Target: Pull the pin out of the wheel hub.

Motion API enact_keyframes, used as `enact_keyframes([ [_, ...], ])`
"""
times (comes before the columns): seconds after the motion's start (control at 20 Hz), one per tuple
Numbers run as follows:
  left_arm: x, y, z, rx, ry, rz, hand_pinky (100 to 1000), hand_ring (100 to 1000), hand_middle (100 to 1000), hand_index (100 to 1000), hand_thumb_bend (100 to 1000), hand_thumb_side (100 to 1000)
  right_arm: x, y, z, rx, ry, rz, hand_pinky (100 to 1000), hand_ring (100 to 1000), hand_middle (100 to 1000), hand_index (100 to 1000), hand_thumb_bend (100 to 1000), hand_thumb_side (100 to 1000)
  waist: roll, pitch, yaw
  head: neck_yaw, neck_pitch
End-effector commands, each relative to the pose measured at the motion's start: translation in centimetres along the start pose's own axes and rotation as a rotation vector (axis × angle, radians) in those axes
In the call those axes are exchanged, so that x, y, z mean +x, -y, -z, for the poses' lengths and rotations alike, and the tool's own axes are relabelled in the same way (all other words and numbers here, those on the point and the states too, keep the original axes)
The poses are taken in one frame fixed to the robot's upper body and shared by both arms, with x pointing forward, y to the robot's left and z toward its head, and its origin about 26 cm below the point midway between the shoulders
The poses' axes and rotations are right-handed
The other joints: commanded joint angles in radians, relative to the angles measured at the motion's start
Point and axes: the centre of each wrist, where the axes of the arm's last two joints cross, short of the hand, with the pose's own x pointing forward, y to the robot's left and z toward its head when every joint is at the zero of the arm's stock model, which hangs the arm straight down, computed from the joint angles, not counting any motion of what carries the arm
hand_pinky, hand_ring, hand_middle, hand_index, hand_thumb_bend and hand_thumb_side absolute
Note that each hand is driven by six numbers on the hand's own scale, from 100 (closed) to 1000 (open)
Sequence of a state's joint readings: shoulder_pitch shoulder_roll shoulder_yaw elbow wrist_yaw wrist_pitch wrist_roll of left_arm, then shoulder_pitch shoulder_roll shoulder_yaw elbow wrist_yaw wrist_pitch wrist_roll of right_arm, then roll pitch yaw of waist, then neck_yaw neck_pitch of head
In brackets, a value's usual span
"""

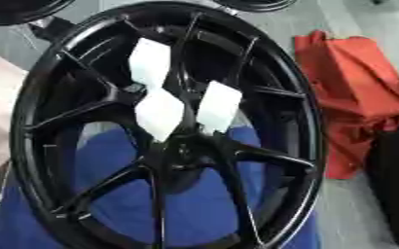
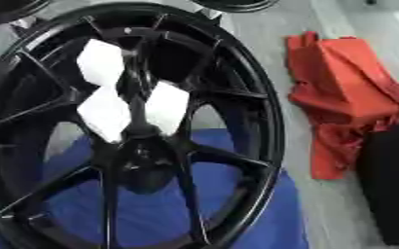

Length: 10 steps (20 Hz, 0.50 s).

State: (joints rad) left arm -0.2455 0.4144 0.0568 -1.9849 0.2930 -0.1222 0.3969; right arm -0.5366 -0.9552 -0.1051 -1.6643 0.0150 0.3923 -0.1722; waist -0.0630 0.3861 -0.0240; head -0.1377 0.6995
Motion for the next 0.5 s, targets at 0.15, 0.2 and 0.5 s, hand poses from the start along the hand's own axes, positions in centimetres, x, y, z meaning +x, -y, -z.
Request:
enact_keyframes([
  [0.15, 0.67, -0.21, 0.40, -0.007, 0.031, 0.013, 835, 626, 623, 741, 142, 770, 0.99, 1.46, 0.25, -0.040, 0.033, -0.013, 653, 514, 536, 628, 100, 301, 0.002, -0.017, -0.001, 0.003, -0.016],
  [0.2, 0.67, -0.21, 0.39, -0.007, 0.030, 0.013, 835, 626, 623, 741, 142, 770, 0.99, 1.45, 0.25, -0.040, 0.032, -0.013, 653, 514, 536, 628, 100, 302, 0.002, -0.017, 0.000, 0.003, -0.016],
  [0.5, 1.20, -0.57, 1.07, -0.029, 0.070, 0.058, 835, 624, 623, 743, 105, 746, 0.89, 1.46, 0.24, -0.039, 0.029, -0.015, 652, 514, 535, 627, 100, 302, 0.005, -0.018, -0.001, -0.005, -0.008],
])
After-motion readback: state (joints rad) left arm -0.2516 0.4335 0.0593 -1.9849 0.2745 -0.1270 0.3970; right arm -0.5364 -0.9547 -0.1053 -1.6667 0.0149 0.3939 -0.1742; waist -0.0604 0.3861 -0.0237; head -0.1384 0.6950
